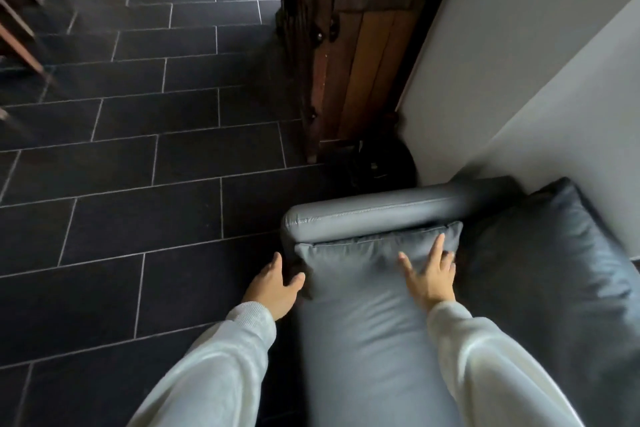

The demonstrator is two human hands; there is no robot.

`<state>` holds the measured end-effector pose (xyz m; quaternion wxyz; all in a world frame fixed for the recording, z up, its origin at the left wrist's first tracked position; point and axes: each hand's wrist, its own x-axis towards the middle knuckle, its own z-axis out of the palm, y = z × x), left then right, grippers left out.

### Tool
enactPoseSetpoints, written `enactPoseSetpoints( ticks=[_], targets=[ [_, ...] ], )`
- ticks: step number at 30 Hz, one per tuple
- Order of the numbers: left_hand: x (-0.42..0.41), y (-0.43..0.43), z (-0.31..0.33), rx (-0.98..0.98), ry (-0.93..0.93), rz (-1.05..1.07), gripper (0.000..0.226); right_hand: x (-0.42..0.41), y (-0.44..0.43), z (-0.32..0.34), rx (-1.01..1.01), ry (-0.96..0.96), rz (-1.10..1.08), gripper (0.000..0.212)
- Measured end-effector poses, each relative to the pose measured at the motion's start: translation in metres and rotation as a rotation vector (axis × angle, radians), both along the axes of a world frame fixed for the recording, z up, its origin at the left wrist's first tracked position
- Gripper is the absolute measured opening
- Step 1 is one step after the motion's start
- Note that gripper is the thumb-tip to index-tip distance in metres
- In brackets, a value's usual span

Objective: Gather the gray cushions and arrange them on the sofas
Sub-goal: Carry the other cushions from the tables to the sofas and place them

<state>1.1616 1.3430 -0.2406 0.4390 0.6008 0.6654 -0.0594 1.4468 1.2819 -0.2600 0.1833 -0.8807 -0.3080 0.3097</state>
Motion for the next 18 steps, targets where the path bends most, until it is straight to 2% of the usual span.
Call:
enactPoseSetpoints(
  ticks=[4, 6, 12, 18],
  targets=[
    [-0.068, 0.011, 0.076, 0.198, 0.229, -0.183, 0.083, -0.087, 0.028, 0.070, -0.064, -0.133, 0.314, 0.099],
    [-0.114, 0.021, 0.126, 0.293, 0.297, -0.179, 0.085, -0.141, 0.054, 0.116, -0.039, -0.183, 0.488, 0.096],
    [-0.304, 0.039, 0.296, 0.451, 0.435, 0.060, 0.093, -0.358, 0.130, 0.283, 0.131, -0.293, 0.868, 0.096],
    [-0.528, 0.012, 0.438, 0.502, 0.555, 0.336, 0.098, -0.608, 0.166, 0.433, 0.308, -0.350, 1.101, 0.102]
  ],
)
